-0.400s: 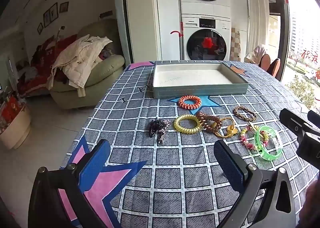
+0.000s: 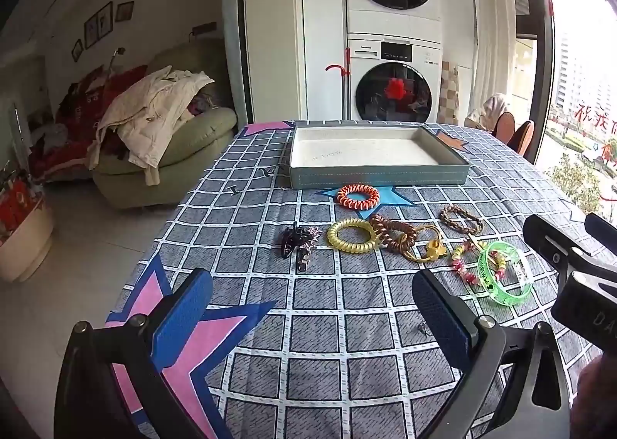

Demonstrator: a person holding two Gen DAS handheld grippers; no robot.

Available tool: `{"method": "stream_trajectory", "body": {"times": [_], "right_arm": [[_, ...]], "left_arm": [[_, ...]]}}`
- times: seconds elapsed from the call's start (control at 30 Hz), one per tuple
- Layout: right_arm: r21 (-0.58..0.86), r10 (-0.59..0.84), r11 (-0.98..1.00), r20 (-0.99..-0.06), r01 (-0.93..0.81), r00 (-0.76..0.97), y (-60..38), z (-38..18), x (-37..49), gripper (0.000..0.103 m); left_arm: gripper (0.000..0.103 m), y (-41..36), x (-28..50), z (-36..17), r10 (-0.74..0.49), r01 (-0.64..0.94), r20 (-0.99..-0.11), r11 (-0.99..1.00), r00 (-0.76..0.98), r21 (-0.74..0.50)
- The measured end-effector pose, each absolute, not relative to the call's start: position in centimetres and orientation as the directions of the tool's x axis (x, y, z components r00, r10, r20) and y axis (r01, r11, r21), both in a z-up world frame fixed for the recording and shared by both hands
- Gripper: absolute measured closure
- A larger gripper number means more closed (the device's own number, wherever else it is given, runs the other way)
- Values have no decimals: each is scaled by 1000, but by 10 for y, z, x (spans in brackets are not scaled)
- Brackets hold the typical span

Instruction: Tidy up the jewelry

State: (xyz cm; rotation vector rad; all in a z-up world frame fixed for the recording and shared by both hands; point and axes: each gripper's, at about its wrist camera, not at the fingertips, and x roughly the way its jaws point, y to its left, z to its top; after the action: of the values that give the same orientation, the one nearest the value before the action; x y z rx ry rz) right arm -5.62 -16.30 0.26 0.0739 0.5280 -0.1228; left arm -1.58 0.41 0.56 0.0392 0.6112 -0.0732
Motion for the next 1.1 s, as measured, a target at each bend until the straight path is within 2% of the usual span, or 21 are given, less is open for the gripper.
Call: {"method": "stream_trajectory", "body": {"times": [1.1], "right_arm": [[52,-98,989,-494,141,864,-154,-2,-64,0]], "left_arm": [[0,6,-18,5,-48,74,-568,997,821,22]]}}
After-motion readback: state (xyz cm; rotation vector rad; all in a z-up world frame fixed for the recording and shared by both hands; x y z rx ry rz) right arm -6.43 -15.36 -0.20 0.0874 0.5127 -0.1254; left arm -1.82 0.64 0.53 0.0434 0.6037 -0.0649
